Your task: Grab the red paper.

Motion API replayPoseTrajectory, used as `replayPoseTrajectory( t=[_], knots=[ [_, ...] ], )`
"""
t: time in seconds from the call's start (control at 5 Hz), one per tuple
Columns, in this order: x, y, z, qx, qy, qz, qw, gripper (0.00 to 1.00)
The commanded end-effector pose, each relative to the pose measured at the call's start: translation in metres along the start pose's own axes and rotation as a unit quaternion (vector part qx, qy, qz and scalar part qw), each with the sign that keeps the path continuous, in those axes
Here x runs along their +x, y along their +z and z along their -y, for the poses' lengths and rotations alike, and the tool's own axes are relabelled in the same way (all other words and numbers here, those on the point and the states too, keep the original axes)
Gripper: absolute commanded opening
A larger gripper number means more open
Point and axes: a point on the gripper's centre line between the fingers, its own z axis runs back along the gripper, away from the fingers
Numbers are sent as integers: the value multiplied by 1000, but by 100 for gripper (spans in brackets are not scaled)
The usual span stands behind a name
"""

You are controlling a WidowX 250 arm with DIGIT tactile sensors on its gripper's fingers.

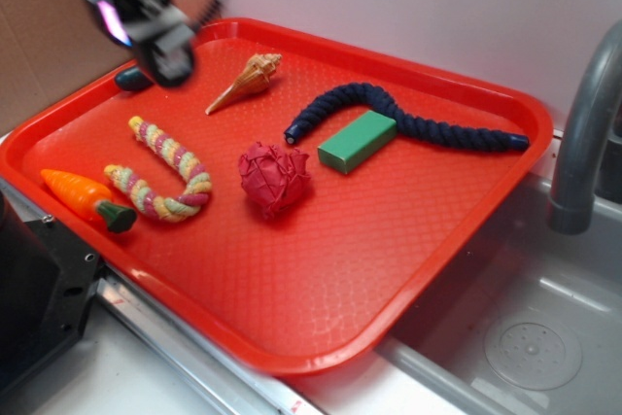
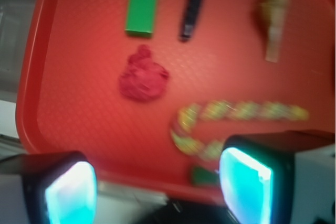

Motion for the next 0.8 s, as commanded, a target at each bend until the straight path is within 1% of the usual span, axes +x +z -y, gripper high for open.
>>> replayPoseTrajectory(
  t=[0.0,0.2,0.4,0.6],
  knots=[
    [25,-87,22,-25,-100,59,993,100],
    [39,-134,14,78,-137,55,986,100],
    [44,-139,7,98,-126,60,985,100],
    [38,-99,17,87,-142,91,982,100]
  ],
)
